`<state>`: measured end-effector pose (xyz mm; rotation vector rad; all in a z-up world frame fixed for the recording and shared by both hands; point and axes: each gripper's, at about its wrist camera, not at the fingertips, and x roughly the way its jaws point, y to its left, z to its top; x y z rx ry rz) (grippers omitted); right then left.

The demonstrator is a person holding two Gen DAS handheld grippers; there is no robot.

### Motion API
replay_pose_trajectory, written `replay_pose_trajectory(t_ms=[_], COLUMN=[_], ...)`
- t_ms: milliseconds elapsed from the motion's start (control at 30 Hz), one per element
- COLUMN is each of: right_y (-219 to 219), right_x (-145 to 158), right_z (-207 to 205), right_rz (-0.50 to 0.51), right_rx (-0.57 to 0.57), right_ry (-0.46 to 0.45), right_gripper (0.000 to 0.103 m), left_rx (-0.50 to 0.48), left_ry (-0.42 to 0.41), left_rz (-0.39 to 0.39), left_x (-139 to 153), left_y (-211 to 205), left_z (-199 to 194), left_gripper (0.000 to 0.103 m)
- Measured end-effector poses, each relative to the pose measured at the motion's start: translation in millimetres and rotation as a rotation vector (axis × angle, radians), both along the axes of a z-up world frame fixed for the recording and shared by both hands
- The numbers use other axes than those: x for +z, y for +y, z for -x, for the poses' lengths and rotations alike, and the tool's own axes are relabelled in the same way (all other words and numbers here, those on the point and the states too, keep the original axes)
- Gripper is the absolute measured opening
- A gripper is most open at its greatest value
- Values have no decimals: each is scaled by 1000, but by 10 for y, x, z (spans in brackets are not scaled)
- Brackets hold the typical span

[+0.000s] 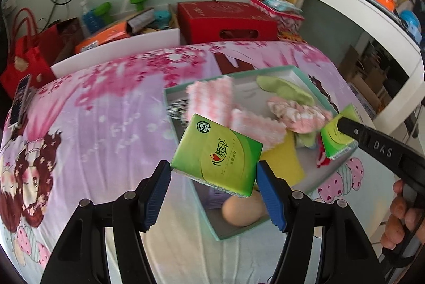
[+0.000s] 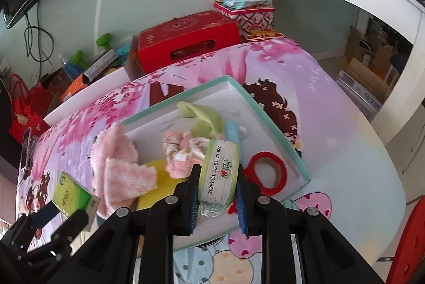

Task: Organize soft objects
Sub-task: 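Place the large packet with the left tool while the right tool places the small pack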

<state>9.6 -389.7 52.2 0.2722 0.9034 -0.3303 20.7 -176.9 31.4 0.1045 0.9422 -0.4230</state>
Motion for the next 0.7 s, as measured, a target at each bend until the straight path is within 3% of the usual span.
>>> replay_pose_trajectory(t_ms=[267,700], right_y=[-37,28], right_x=[-101,-265], right_z=[-38,-120], right_rz=[-5,-24], right_rx=[-1,33], right_ry=[34,88], right_gripper=[25,25], left_rx=[-71,-87], left_ry=[21,56], left_rz=[1,-30], left_x=[-110,-337], left_y=[-244,-366], left_z=[19,-38], left_gripper=[67,67])
